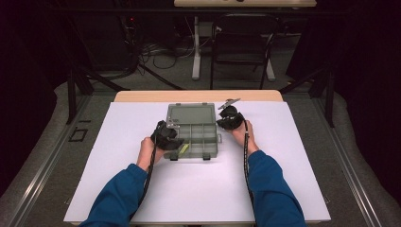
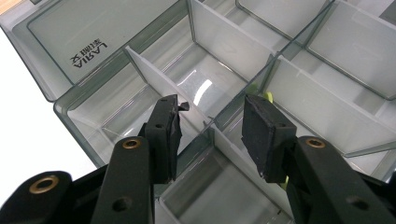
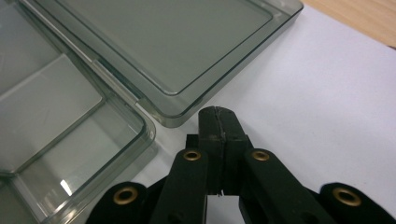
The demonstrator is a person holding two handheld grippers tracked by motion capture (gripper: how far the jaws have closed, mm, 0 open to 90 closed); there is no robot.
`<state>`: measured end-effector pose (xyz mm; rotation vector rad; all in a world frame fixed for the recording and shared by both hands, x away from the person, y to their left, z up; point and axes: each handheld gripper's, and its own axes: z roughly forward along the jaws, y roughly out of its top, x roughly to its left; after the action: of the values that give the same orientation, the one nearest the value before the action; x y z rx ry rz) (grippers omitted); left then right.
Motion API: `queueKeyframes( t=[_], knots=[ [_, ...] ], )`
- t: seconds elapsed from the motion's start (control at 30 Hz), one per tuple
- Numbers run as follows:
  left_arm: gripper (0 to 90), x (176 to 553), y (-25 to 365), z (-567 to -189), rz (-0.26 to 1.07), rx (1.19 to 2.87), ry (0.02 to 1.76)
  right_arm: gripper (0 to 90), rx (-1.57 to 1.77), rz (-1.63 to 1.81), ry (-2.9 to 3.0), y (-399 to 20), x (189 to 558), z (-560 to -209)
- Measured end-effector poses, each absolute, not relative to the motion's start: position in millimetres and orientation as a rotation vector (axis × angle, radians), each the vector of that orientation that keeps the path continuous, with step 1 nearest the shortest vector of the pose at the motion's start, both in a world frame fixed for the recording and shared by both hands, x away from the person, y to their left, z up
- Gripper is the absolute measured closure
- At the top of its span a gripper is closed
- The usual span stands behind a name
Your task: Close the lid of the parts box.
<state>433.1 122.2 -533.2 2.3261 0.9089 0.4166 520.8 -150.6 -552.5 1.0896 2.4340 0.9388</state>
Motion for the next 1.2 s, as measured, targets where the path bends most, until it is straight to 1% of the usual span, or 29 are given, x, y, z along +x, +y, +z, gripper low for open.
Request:
queueKeyframes(
  t=[1.2],
  knots=[
    [56.8,435.2,122.7,-534.5,0.396,2.329,0.895,90.0,1.089,1.021,2.363,-150.6,525.7,-560.9]
  ],
)
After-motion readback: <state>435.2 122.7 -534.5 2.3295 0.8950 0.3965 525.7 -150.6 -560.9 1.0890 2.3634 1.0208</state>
